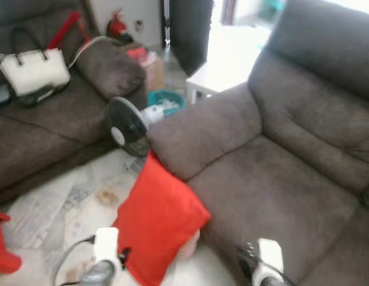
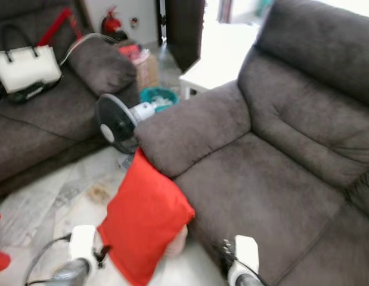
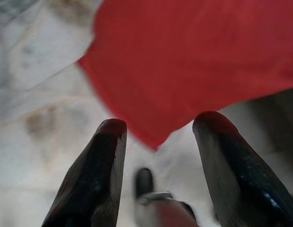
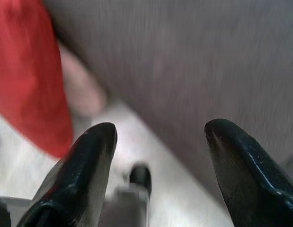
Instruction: Move the pillow to the sofa from floor
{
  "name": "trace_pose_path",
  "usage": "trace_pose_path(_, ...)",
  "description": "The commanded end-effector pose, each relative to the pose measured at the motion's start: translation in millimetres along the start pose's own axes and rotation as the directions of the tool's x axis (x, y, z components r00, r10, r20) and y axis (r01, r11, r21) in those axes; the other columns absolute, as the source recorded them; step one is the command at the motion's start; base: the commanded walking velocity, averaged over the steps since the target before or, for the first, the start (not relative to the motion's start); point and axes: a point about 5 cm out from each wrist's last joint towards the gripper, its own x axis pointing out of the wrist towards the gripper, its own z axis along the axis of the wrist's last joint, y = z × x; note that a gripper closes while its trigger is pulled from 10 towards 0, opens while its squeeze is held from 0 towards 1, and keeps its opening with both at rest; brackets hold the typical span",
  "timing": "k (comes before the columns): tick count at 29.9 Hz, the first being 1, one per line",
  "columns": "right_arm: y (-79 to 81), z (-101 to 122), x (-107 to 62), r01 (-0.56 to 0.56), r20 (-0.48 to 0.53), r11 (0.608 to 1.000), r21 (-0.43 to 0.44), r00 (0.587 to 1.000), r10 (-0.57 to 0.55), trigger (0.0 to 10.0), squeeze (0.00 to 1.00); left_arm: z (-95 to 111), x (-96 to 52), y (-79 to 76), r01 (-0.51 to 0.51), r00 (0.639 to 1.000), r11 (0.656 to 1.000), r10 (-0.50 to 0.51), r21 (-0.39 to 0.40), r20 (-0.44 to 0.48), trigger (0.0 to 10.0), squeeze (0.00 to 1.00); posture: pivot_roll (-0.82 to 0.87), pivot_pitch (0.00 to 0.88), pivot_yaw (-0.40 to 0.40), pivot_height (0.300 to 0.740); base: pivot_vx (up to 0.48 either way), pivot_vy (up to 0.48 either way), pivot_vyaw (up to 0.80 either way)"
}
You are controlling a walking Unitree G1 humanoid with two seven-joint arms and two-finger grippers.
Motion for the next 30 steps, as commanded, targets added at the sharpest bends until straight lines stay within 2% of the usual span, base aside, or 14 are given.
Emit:
trace_pose_path(1,5.9,-9,-1.0,-0.013,-0.024,1.0,0.009,1.0,0.013,10.0,0.0,-17,-5.0,10.4,-0.03,0.998,1.0,0.03,-0.002,-0.06,10.0,0.0,0.1,0.05,-0.024,0.74,0.0,0.0,0.0)
trace_pose_path(15,5.5,-6,-0.6,-0.014,-0.006,1.0,-0.017,1.0,0.014,10.0,0.0,-15,-4.7,10.6,-0.05,0.998,0.999,0.05,0.002,-0.048,10.0,0.0,0.1,0.048,-0.018,0.74,0.0,0.0,0.0)
trace_pose_path(24,5.6,-4,-0.2,-0.019,0.0,1.0,-0.01,1.0,0.019,10.0,0.0,-13,-4.2,10.5,-0.065,0.997,0.998,0.065,0.002,-0.038,10.0,0.0,0.1,0.041,-0.017,0.74,0.0,0.0,0.77)
trace_pose_path(30,5.0,2,0.7,-0.023,0.02,1.0,0.004,1.0,0.023,10.0,0.0,-8,-2.7,7.1,-0.063,0.998,0.998,0.062,-0.014,-0.01,10.0,0.0,0.11,0.014,-0.037,0.74,0.0,0.0,0.0)
